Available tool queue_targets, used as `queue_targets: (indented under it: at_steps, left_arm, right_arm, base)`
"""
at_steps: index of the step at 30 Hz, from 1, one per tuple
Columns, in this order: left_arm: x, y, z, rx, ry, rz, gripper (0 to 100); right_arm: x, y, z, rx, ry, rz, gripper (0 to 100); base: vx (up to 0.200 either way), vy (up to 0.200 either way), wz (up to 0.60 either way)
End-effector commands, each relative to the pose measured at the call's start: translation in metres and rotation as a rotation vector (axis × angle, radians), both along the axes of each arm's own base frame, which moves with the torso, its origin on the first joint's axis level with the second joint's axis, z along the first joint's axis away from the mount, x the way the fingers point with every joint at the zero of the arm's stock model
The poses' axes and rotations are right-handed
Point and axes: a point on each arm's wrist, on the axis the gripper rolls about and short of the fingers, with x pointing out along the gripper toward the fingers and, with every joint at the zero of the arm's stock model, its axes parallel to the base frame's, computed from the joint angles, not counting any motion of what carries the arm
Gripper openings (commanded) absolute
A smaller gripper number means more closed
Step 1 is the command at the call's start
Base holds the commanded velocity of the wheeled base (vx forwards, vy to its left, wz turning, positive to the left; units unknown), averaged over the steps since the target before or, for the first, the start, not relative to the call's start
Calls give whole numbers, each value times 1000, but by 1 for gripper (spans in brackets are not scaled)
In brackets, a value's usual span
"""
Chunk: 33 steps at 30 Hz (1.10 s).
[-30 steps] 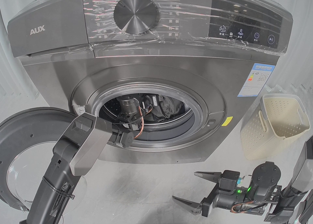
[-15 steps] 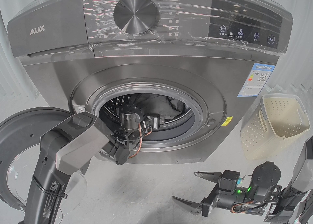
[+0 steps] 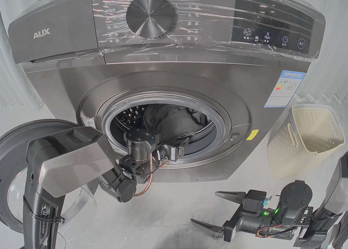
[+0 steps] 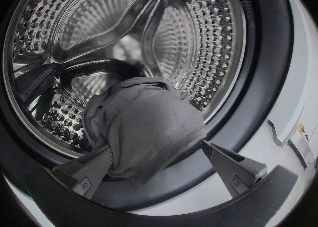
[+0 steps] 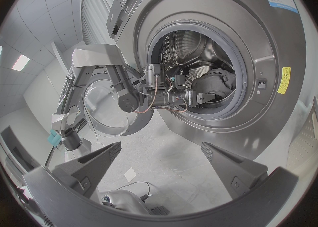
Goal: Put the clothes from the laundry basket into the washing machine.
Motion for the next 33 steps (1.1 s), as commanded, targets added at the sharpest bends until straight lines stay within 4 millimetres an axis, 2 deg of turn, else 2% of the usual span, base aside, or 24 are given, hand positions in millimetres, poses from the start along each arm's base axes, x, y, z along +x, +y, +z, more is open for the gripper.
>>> queue_targets:
  at_steps: [1, 8, 9, 16, 19, 21, 22, 23, 25, 26, 27, 30, 33]
  left_arm:
    - [-16, -2, 6, 0, 1, -24, 100]
    - [-48, -4, 9, 4, 9, -74, 100]
    - [-59, -5, 12, 3, 8, -93, 100]
    - [-101, -1, 31, -34, -24, -159, 100]
    - [-118, 12, 47, -49, -42, -165, 100]
    - [-135, 27, 64, -67, -56, -162, 100]
    - [-137, 28, 66, -70, -58, -162, 100]
    - [-153, 44, 76, -94, -48, -158, 100]
    - [-162, 51, 81, -113, -38, -156, 100]
    - [-175, 62, 89, -144, -34, -158, 100]
    - [-177, 63, 89, -148, -31, -157, 100]
    - [-205, 83, 94, -167, -22, -163, 100]
    - [-221, 98, 90, -150, 5, -163, 100]
  right_arm:
    - [-1, 0, 1, 5, -2, 3, 100]
    - [-1, 0, 2, 5, -4, 3, 100]
    - [-1, -1, 2, 4, -3, 3, 100]
    - [-2, -2, 7, 25, -14, -1, 100]
    - [-4, -7, 16, 52, -36, -15, 100]
    - [-6, -13, 27, 86, -68, -28, 100]
    - [-5, -14, 27, 87, -69, -31, 100]
    - [-5, -19, 36, 116, -99, -47, 100]
    - [-5, -22, 41, 132, -115, -59, 100]
    - [-5, -25, 46, 148, -127, -68, 100]
    - [-5, -26, 46, 151, -129, -70, 100]
    - [-9, -31, 51, 172, -137, -84, 100]
    - [-17, -42, 49, 157, -127, -112, 100]
  base:
    - [0, 0, 0]
    - [0, 0, 0]
    - [0, 0, 0]
    - [0, 0, 0]
    - [0, 0, 0]
    - [0, 0, 0]
    - [0, 0, 0]
    - [0, 0, 0]
    - [0, 0, 0]
    - [0, 0, 0]
    - [0, 0, 0]
    - [0, 0, 0]
    - [0, 0, 0]
